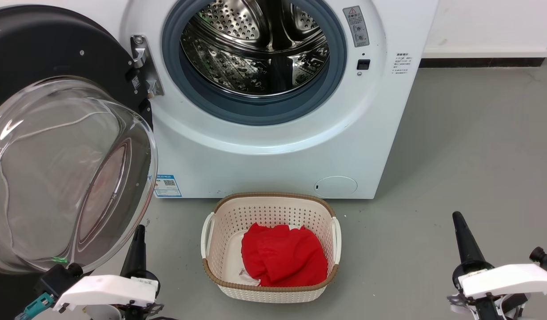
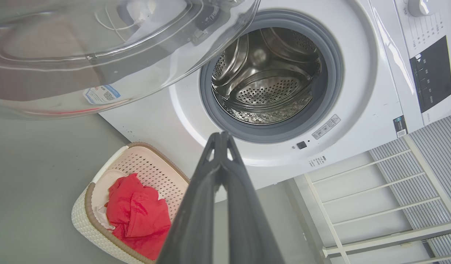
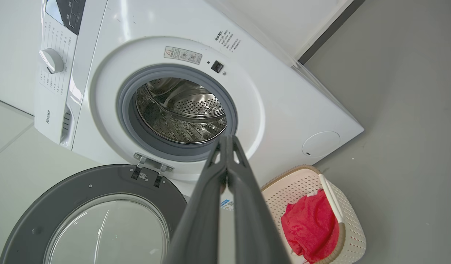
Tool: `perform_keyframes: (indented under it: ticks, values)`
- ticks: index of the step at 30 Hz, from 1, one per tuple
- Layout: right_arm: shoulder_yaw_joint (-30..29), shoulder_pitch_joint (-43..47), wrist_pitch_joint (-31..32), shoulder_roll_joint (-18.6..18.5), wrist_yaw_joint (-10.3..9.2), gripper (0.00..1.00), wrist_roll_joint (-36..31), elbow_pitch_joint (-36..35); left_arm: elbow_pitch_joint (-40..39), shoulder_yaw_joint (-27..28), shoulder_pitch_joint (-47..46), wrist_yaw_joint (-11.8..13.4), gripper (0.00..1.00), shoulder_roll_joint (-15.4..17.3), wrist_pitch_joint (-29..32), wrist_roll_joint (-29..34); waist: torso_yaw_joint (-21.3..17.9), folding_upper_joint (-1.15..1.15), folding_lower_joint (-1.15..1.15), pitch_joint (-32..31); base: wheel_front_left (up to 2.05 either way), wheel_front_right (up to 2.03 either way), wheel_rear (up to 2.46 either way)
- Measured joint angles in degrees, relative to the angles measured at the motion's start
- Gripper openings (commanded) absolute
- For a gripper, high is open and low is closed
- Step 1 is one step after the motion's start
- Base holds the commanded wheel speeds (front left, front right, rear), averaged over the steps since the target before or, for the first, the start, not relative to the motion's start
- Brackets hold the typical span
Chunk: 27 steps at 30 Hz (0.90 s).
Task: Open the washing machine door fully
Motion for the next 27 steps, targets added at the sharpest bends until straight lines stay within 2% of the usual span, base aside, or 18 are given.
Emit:
perform_keyframes:
  ticks: [6, 12, 27]
  values:
    - [-0.29, -0.41, 0.81, -0.03, 0.00, 0.00, 3.98, 0.33, 0.11, 0.20, -0.49, -0.15, 0.00, -0.03, 0.93, -3.98, -0.11, 0.00, 0.00, 0.01, 0.00, 0.00, 0.00]
    - [-0.81, -1.25, 2.27, -0.05, 0.00, 0.00, 11.18, 0.91, 0.30, 0.47, -0.93, -0.25, 0.00, -0.10, 2.68, -11.28, -0.31, 0.00, 0.00, 0.04, 0.00, 0.00, 0.00]
    - [-1.47, -1.77, 4.00, -0.07, 0.00, 0.00, 19.11, 1.69, 0.52, 0.71, -1.82, -0.42, 0.00, -0.18, 4.68, -19.39, -0.57, 0.00, 0.00, 0.07, 0.00, 0.00, 0.00]
